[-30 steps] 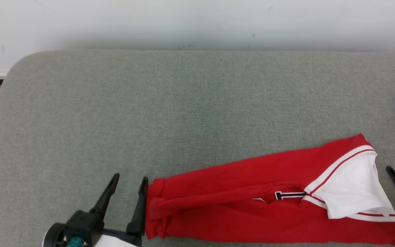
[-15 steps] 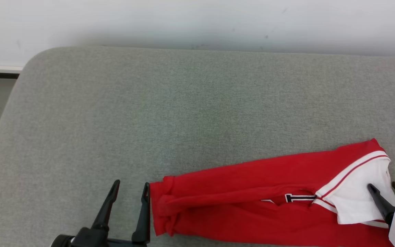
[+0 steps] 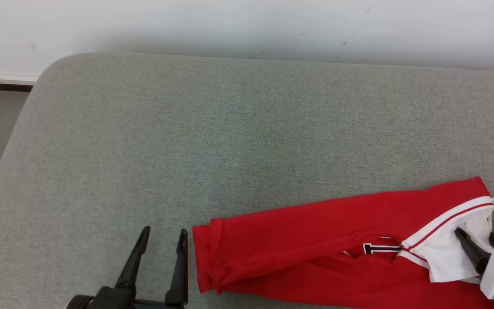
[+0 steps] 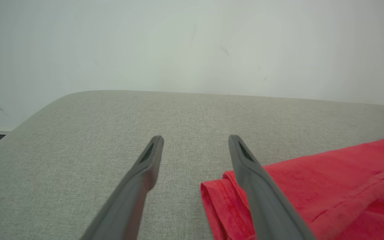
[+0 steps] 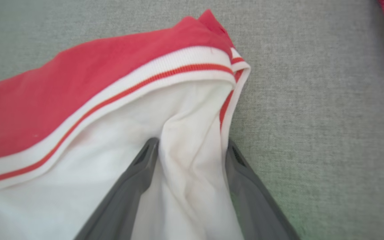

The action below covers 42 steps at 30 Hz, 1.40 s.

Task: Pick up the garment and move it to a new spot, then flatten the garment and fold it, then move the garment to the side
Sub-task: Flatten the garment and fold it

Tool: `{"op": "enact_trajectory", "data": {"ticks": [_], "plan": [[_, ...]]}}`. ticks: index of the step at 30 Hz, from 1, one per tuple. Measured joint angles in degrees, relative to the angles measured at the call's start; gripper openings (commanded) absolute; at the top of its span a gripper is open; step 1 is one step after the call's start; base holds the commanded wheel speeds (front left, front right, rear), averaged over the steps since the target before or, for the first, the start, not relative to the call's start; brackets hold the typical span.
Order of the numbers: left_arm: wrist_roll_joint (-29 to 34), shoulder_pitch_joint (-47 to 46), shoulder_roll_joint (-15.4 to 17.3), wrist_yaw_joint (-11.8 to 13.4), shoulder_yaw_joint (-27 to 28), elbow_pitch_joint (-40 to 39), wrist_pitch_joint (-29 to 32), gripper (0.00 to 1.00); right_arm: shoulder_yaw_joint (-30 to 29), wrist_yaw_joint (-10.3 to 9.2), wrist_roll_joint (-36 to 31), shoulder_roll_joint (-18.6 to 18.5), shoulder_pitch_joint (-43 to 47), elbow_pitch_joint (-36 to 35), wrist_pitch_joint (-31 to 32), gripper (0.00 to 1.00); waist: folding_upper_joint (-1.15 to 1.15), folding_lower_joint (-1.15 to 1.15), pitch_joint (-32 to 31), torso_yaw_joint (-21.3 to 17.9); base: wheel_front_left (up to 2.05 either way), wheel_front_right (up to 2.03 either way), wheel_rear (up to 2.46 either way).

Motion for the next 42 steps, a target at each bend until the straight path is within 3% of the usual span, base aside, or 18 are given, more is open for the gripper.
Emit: {"op": "enact_trajectory", "data": {"ticks": [1, 2, 6, 9, 21, 28, 35, 42], "plan": [[0.21, -0.01, -0.34, -0.37, 0.25, 0.22, 0.0, 1.0, 0.7, -0.03, 1.1, 0.07, -0.46, -0.08, -0.08, 0.24, 0.0, 0.0, 0.02, 0.05, 0.0, 0.0, 0.0], [0.44, -0.01, -0.73, -0.79, 0.48, 0.4, 0.0, 1.0, 1.36, -0.03, 1.96, 0.22, -0.89, -0.03, -0.48, 0.0, 0.0, 0.0, 0.01, 0.12, 0.0, 0.0, 0.0], [1.07, 0.01, -1.74, -2.26, 1.51, 1.27, 0.0, 1.0, 2.93, 0.15, 7.89, 1.77, -1.55, 0.07, -2.13, 0.0, 0.0, 0.0, -0.59, 0.44, 0.0, 0.0, 0.0], [1.54, 0.53, -2.36, -2.86, 2.19, 1.86, 0.0, 1.0, 2.93, 0.25, 10.59, 0.69, -1.55, 0.48, -3.18, 0.0, 0.0, 0.0, -1.39, 0.58, 0.0, 0.0, 0.0], [2.5, 3.24, -3.86, -5.19, 4.1, 2.77, 0.0, 1.0, -3.6, 0.3, 16.23, -10.58, -0.32, 0.47, -5.72, 0.0, 0.0, 0.0, -4.41, -0.7, 0.0, 0.0, 0.0], [3.59, 4.38, -4.23, -5.86, 5.02, 3.75, -0.01, 1.0, -6.77, 0.3, 15.99, -16.61, 2.04, -3.65, -2.42, 0.0, 0.0, 0.0, -5.97, -0.85, 0.0, 0.0, 0.0], [3.58, 4.37, -4.55, -6.21, 4.46, 4.09, -0.01, 1.0, -6.33, 0.3, 20.59, -13.03, 2.71, -14.3, 5.17, 0.0, 0.0, 0.0, -6.71, -0.44, 0.0, 0.0, 0.0], [3.43, 4.33, -4.65, -5.77, 3.96, 4.66, -0.01, 1.0, -1.03, 0.3, 16.42, -1.9, 3.41, -21.01, 8.99, 0.0, 0.0, 0.0, -6.4, 0.23, 0.0, 0.0, 0.0]]}}
